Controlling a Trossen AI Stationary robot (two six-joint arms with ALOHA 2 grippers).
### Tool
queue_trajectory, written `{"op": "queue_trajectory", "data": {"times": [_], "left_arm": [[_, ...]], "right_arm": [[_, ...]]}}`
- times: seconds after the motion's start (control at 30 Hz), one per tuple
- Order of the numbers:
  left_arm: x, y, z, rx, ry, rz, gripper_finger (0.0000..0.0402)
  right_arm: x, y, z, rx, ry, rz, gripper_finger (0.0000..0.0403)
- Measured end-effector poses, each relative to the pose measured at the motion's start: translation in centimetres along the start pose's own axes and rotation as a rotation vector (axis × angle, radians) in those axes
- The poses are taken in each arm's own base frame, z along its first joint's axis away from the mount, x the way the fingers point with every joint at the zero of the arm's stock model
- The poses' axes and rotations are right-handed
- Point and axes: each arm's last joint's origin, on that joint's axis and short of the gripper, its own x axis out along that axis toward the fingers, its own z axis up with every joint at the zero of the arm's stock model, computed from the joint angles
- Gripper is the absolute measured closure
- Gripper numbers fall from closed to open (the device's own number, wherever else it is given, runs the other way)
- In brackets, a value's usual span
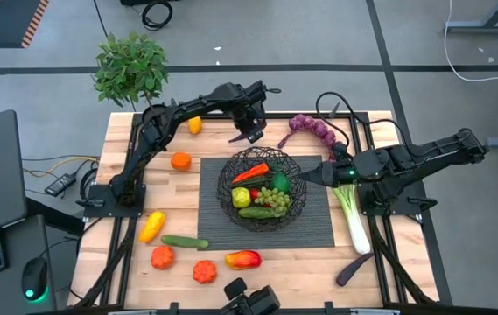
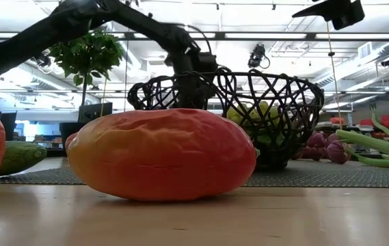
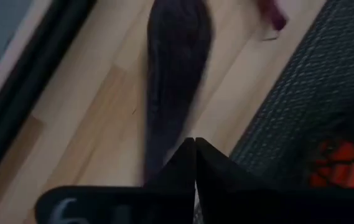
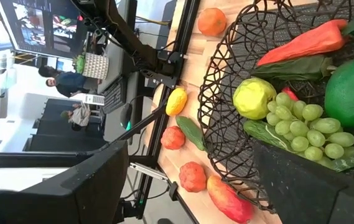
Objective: Build produce basket
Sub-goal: Put the top eggplant into the black basket
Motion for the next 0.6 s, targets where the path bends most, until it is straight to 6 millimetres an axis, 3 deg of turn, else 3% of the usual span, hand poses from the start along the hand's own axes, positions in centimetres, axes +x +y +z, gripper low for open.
{"op": "queue_trajectory", "data": {"times": [0.3, 0.47, 0.6], "left_arm": [[-5.8, -1.2, 1.1, 0.046, -0.09, -0.01, 0.0393], [-6.0, -1.0, 0.5, 0.087, -0.039, -0.002, 0.0376], [-5.9, -0.5, 0.6, 0.137, -0.046, 0.007, 0.0333]], "right_arm": [[0.0, 0.0, 0.0, -0.04, 0.0, 0.001, 0.0055], [0.0, 0.0, 0.0, -0.051, 0.0, 0.001, 0.0055], [0.0, 0.0, 0.0, -0.051, 0.0, 0.001, 0.0055]]}}
